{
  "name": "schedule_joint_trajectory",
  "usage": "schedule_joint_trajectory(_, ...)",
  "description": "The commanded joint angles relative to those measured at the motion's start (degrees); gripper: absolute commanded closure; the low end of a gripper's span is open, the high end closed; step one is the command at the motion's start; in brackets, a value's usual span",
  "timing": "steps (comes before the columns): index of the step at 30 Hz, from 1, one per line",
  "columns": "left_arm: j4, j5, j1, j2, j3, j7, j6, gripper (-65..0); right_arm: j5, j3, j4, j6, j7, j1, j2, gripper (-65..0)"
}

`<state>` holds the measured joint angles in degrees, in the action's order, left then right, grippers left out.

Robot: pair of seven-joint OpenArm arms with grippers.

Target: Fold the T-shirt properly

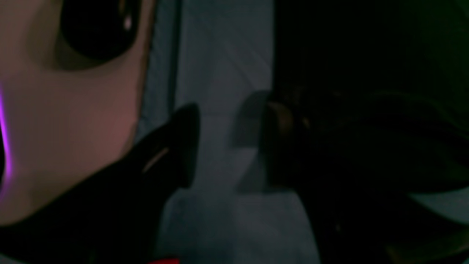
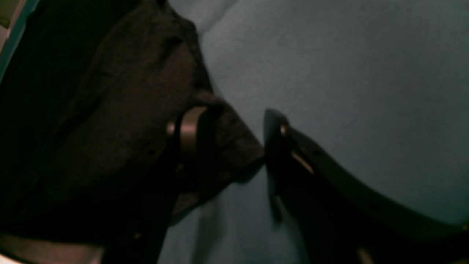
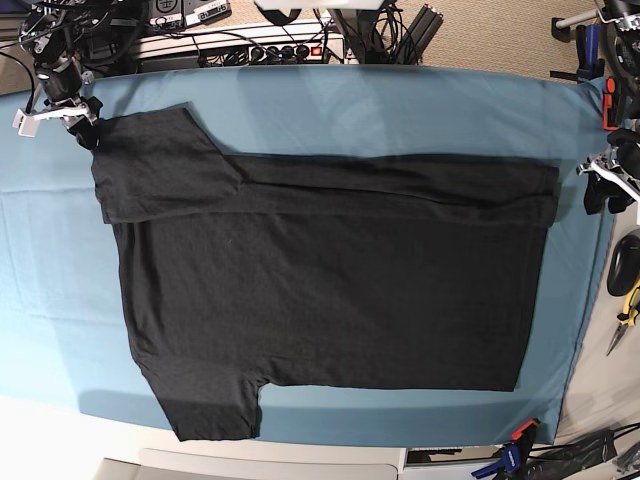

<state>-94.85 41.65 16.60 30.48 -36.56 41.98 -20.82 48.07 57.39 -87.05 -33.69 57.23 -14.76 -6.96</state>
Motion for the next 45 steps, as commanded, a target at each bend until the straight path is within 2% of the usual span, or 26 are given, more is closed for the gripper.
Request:
schedule_joint_trajectory(1, -0.9, 0.8, -0.2, 1.3, -0.5, -1.3, -0.3, -29.6, 1.2, 0.3, -1.0, -0.5, -0.6, 0.0, -1.0, -24.6)
schedule_joint_trajectory(4, -0.9, 0.8, -0.2, 1.3, -0.5, -1.3, -0.2, -29.6, 1.2, 0.3, -1.0, -0.5, -0.6, 0.0, -0.9, -22.8)
schedule_joint_trajectory(8, -0.9, 0.8, -0.3, 1.3, -0.5, -1.3, -1.5, -29.6, 1.1, 0.3, -1.0, -0.5, -0.5, 0.0, -1.0, 0.0)
schedule_joint_trajectory(14, -0.9, 0.9, -0.3, 1.3, -0.5, -1.3, -1.7, -29.6, 2.4, 0.3, -1.0, -0.9, -0.6, 0.2, -1.0, 0.0)
schedule_joint_trajectory(17, -0.9, 1.0, -0.2, 1.3, -0.5, -1.3, -1.7, -29.6, 7.7, 0.2, -1.0, -5.7, 1.4, 0.4, -1.0, 0.0)
schedule_joint_trajectory(18, -0.9, 1.0, -0.3, 1.3, -0.5, -1.3, -1.7, -29.6, 9.0, -0.1, -1.0, -6.3, 2.0, 0.5, -1.0, 0.0)
schedule_joint_trajectory(27, -0.9, 0.3, -0.2, 1.3, -0.5, -1.5, -1.7, -29.6, 9.3, -6.7, -1.0, -6.3, 2.3, 6.5, -0.8, 0.0)
schedule_joint_trajectory(38, -0.9, -0.1, -0.2, 1.3, -0.5, -1.5, -1.7, -29.6, -1.3, -21.4, -1.0, -6.3, -0.8, 18.2, 2.1, 0.0)
schedule_joint_trajectory(45, -0.9, -0.2, -0.2, 1.3, -0.5, -1.5, -1.7, -29.6, -9.4, -25.7, -1.0, -6.3, -4.4, 23.0, 3.3, 0.0)
